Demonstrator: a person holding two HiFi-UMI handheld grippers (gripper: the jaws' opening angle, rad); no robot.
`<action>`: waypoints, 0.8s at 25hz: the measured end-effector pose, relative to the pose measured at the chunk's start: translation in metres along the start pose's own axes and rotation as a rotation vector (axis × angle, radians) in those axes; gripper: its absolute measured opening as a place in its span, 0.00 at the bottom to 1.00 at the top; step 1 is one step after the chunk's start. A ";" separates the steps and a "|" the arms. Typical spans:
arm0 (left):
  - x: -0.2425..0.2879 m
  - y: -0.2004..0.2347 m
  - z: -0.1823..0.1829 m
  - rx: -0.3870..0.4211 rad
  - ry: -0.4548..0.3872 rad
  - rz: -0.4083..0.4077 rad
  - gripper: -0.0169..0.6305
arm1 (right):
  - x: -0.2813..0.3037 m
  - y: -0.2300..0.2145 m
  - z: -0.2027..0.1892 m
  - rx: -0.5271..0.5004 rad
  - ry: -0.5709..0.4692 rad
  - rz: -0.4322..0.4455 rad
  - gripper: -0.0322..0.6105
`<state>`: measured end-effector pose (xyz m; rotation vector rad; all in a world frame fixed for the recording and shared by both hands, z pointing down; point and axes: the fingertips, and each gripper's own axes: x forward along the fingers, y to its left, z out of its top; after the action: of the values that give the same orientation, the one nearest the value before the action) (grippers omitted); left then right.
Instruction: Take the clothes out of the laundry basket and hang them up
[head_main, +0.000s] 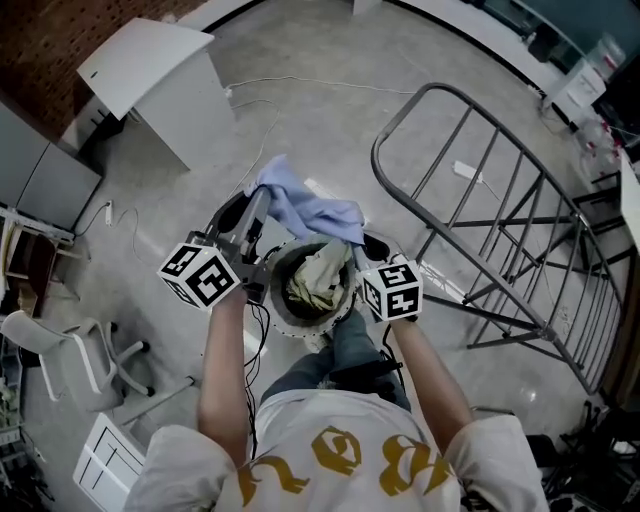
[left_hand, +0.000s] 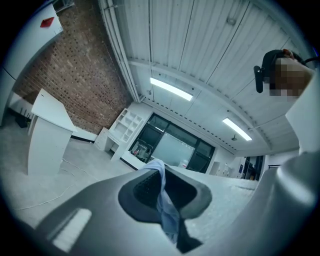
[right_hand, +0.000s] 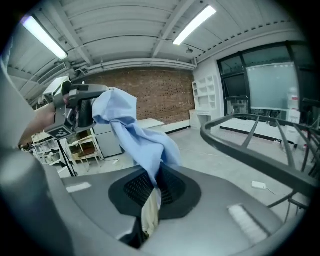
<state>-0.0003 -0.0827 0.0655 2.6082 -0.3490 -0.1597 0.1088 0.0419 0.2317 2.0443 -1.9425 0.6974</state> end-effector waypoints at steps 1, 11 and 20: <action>0.004 -0.004 0.003 -0.002 -0.007 -0.008 0.05 | -0.006 -0.001 0.007 -0.002 -0.016 -0.002 0.10; 0.021 -0.028 0.030 0.008 -0.064 -0.067 0.05 | -0.061 0.002 0.087 -0.012 -0.188 0.008 0.10; 0.044 -0.043 0.056 0.013 -0.099 -0.121 0.05 | -0.095 0.000 0.157 -0.035 -0.306 -0.004 0.10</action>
<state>0.0416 -0.0839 -0.0063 2.6411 -0.2277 -0.3300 0.1363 0.0491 0.0502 2.2407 -2.0895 0.3626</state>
